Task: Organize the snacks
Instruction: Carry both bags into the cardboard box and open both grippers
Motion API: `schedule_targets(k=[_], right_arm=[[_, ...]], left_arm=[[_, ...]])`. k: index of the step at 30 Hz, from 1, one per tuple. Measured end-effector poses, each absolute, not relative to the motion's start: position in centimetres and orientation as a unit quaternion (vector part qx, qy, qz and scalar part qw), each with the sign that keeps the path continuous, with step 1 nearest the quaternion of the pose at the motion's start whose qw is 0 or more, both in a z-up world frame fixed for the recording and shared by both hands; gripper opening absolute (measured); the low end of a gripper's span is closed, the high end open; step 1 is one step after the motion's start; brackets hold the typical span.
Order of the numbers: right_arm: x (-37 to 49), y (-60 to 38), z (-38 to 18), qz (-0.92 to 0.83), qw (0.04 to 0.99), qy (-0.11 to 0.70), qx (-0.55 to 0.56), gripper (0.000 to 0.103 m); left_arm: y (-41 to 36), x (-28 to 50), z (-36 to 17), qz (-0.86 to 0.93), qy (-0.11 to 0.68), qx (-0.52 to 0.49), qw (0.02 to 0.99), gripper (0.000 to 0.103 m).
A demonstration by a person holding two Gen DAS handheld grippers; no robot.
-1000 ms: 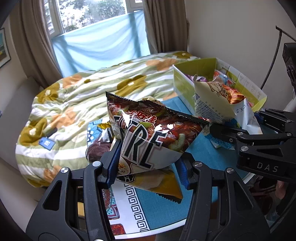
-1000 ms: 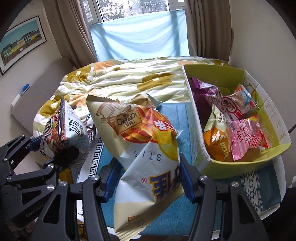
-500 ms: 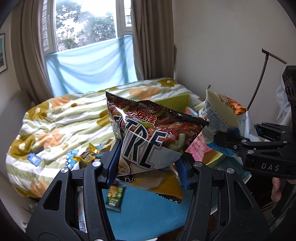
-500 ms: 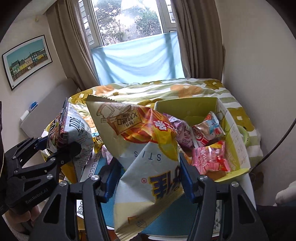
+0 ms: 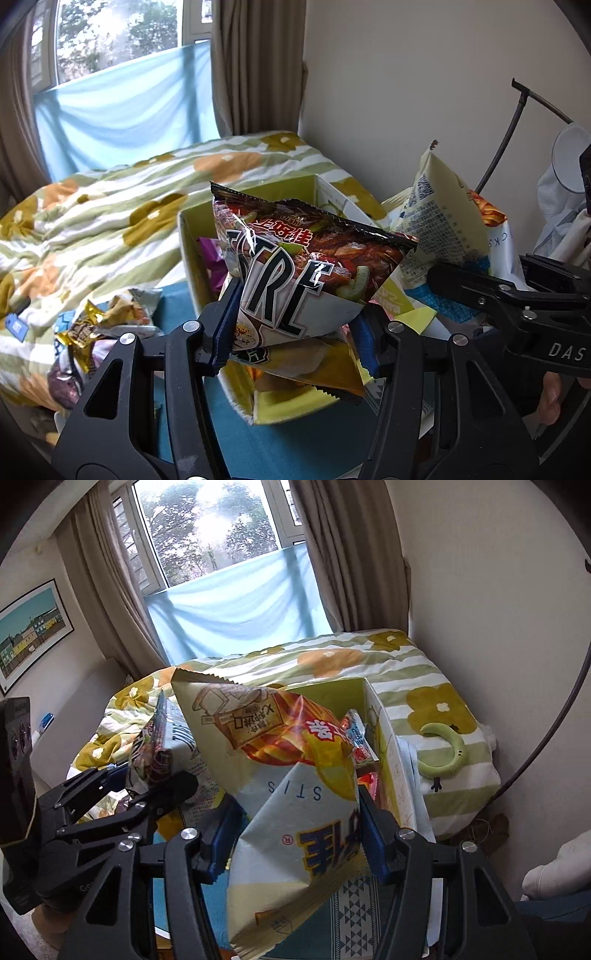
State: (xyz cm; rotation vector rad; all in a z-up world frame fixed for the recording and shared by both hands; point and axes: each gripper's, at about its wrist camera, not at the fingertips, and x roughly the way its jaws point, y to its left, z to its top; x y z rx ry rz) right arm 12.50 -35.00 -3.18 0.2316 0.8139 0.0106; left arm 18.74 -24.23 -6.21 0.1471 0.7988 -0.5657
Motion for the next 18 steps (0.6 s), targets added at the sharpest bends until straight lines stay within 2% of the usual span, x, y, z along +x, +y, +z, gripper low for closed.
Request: schedule_targets(k=[3,4,5,6,18], right_arm=[[13.1,-36.5,-4.1,-0.014,0.905,0.404,0.133,0.055],[13.4,-37.0,-4.4,-0.02,0.902,0.408,0.137,0.055],[13.7,-37.4,-4.6,-0.026,0.9,0.412,0.14,0.055],[13.9,-38.0,-4.8,-0.032,0.898,0.414,0.144,0.055],[17.2,-39.5,-7.9,-0.047,0.875,0.449,0.174,0.055]], left_arm=[[-25.5,20.9,-7.8,-0.288,0.402,0.059,0.867,0.054],[-25.6,21.4,-8.3,-0.291,0.408,0.06,0.863,0.072],[-25.9,22.0,-8.9,-0.288,0.413,0.067,0.861,0.098],[-26.1,22.3,-9.3,-0.282,0.414,0.072,0.863,0.103],[-21.4,22.4,-10.7,-0.249,0.44,0.073,0.86,0.102]])
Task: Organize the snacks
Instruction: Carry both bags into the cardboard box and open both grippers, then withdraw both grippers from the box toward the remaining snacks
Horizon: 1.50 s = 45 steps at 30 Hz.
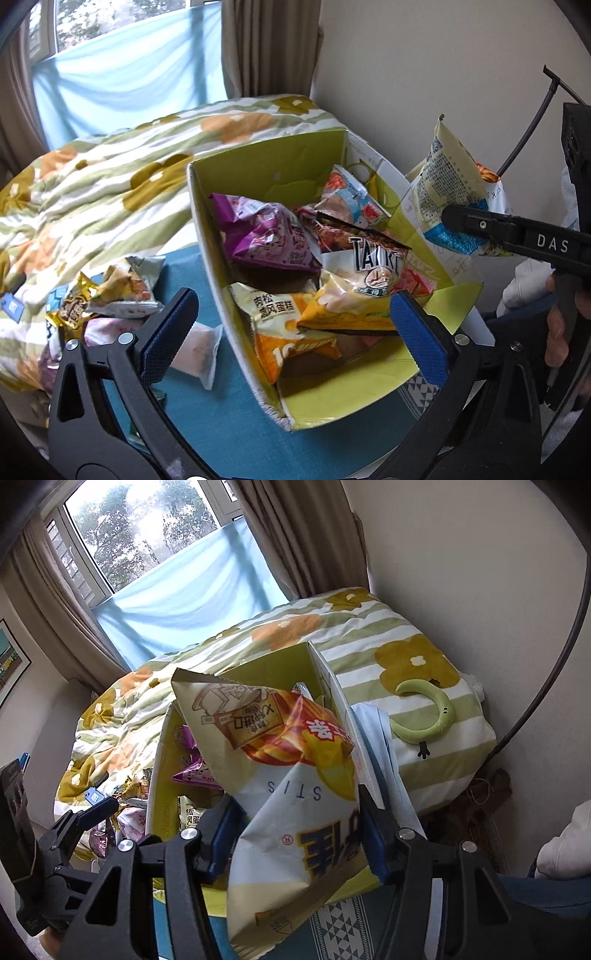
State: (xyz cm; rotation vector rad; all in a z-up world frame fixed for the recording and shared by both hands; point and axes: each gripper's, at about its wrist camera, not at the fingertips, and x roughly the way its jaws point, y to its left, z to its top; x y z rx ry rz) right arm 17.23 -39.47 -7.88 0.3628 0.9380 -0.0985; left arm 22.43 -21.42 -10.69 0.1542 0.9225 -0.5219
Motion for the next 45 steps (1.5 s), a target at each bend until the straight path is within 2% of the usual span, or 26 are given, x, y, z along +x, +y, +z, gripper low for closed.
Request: schedule_targets(k=[13,15,17,19,31,45], right_arm=[[24.8,-37.1,-8.0,-0.018,0.88,0.448,0.155,0.057],[25.7,-36.6,-8.2,-0.019,0.884,0.442,0.151,0.064],[26.0,-36.2,-8.4,-0.02,0.892,0.426,0.151,0.095],[25.8,-35.9,-8.4,-0.017,0.9,0.409,0.149,0.101],[23.1,-34.9,-8.7,0.011,0.901,0.416,0.122,0.102],[16.4,-34.1,-4.2,0.004,0.917,0.387,0.1,0.102]], left_arm=[[-19.3,24.6,-10.7,-0.224,0.444,0.073,0.865,0.102],[-18.9,24.8,-10.8,-0.22,0.446,0.073,0.865,0.102],[-18.5,24.8,-10.9,-0.214,0.446,0.073,0.866,0.102],[-18.1,24.7,-11.1,-0.209,0.449,0.069,0.866,0.102],[-18.1,22.9,-10.3,-0.203,0.442,0.068,0.871,0.102],[-14.8,16.5,-5.3,-0.168,0.391,0.059,0.903,0.102]])
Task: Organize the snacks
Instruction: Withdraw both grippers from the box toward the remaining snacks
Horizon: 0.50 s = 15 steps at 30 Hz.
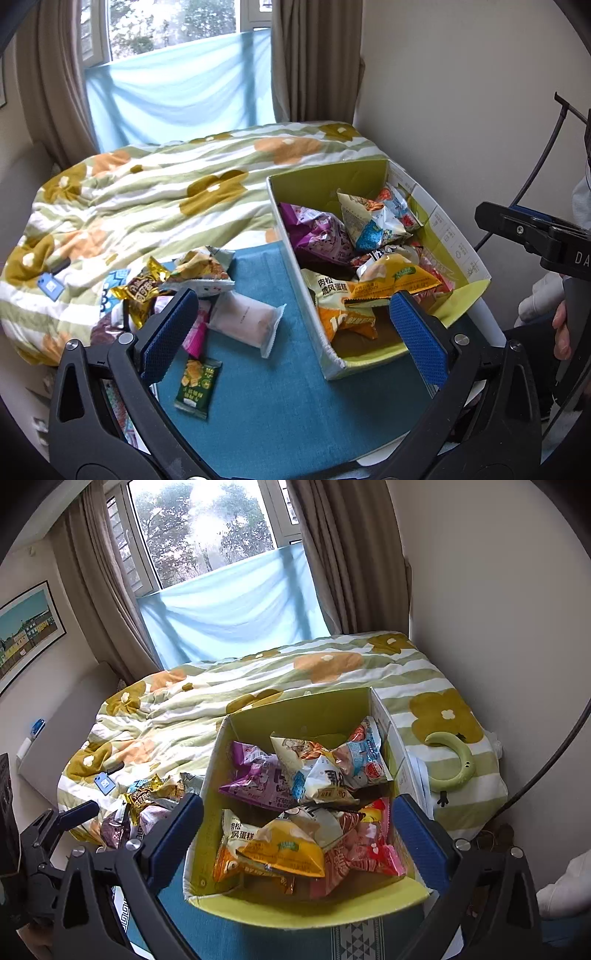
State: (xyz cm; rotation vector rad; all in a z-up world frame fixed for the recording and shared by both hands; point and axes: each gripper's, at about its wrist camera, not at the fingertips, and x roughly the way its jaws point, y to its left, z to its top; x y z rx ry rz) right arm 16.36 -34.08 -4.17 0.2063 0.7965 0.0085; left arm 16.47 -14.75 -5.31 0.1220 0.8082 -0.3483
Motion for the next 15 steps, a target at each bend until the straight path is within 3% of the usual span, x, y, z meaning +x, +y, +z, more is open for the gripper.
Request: schedule_targets(k=[15], right_arm=[[8.3,-29.8,-2.0,0.038,0.926,0.362,0.099,0.102]], left_arm=[[-7.1,5.5,-3.6,-0.076,0.373,0.054,0.923,0.102]])
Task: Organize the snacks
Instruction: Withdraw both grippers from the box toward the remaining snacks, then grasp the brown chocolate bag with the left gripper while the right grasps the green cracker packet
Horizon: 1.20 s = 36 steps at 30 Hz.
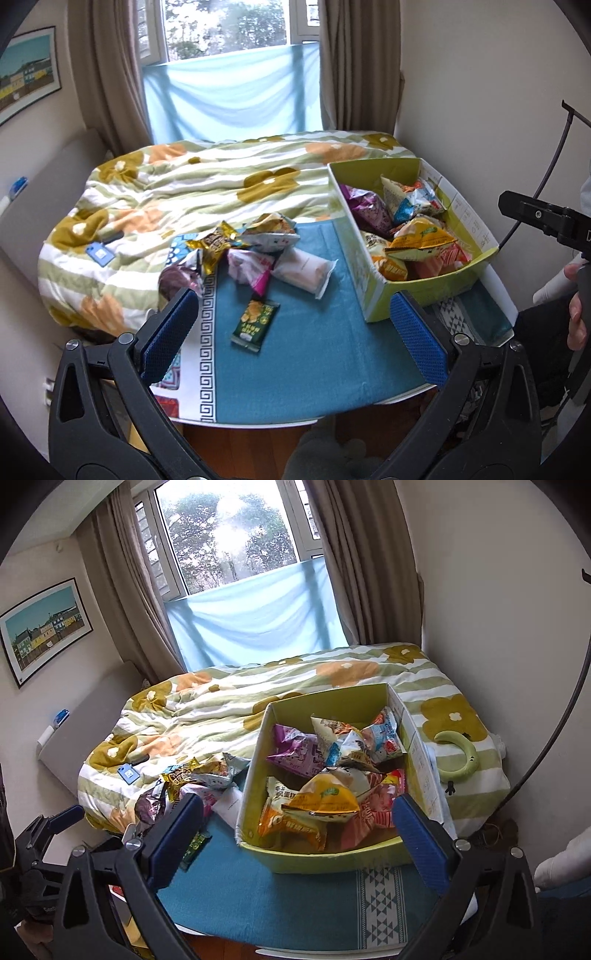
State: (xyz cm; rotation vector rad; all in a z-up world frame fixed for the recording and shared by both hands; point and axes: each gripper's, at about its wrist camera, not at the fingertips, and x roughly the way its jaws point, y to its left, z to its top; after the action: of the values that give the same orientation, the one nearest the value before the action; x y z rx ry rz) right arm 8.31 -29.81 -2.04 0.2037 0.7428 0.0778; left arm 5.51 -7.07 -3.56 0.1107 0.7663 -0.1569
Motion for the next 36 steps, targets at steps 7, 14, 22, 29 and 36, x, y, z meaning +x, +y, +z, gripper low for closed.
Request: schedule_targets(k=[7,14,22,29,36], right_arm=[[7.1,-26.4,-2.5,0.047,0.924,0.368,0.092,0.102],[7.3,-22.2,-3.9,0.058,0.917,0.385,0.091,0.102],[10.6,-16.3,-6.6,0.038,0.905,0.413,0.092,0.102],[14.6,-11.9,-11.0,0.001,0.875,0.47,0.115,0.102],[17.0,-8.6,-15.7,-0.048,0.843,0.519,0.131,0.102]], left_arm=[[-1.7,4.9,-5.1,-0.055,0.385,0.033,0.921,0.102],[3.7,7.3,-7.5,-0.06,0.403,0.05,0.912,0.102],[9.5,13.2,-10.6,-0.096,0.428,0.114,0.891,0.102],[12.3,19.1,-14.3,-0.167,0.454,0.173,0.858,0.102],[12.5,23.6,-19.1,-0.24,0.448,0.264,0.82,0.102]])
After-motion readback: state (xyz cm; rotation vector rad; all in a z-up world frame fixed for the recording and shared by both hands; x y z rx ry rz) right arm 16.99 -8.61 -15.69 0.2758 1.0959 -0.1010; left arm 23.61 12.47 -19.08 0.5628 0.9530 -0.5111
